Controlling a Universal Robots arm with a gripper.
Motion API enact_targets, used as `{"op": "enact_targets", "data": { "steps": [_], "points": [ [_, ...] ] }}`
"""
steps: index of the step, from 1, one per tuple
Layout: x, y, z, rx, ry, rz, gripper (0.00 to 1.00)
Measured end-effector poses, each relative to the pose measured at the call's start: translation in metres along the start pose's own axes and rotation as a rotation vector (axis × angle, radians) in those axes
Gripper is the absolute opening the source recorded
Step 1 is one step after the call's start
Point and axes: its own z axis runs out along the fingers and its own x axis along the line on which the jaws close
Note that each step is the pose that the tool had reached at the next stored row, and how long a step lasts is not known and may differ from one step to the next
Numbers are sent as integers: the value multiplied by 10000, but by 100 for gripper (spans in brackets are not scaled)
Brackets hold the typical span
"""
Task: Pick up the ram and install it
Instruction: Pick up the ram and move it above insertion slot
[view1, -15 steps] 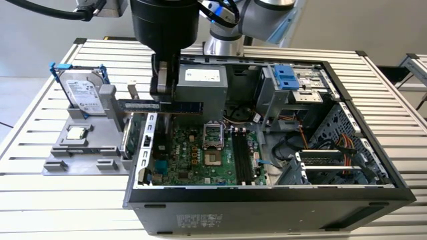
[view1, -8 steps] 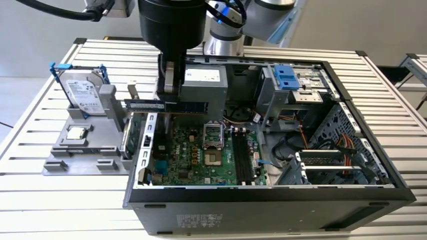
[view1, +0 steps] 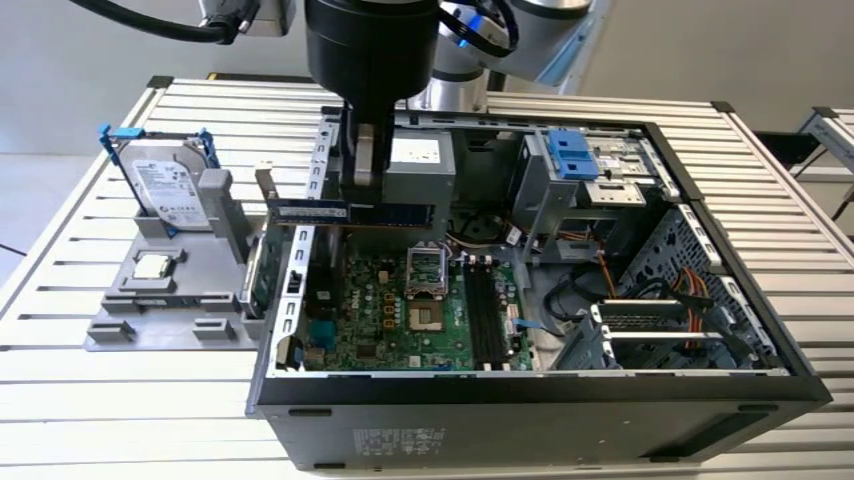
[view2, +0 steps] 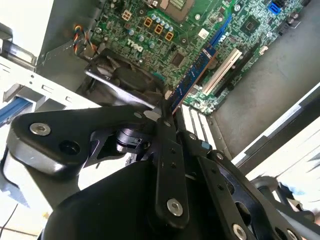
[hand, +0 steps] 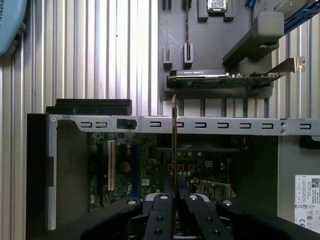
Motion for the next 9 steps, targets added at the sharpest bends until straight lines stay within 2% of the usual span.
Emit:
{"op": "enact_targets", "data": {
  "steps": [9],
  "points": [
    [-1, -109, -7, 0, 0, -1, 0]
  ]
}}
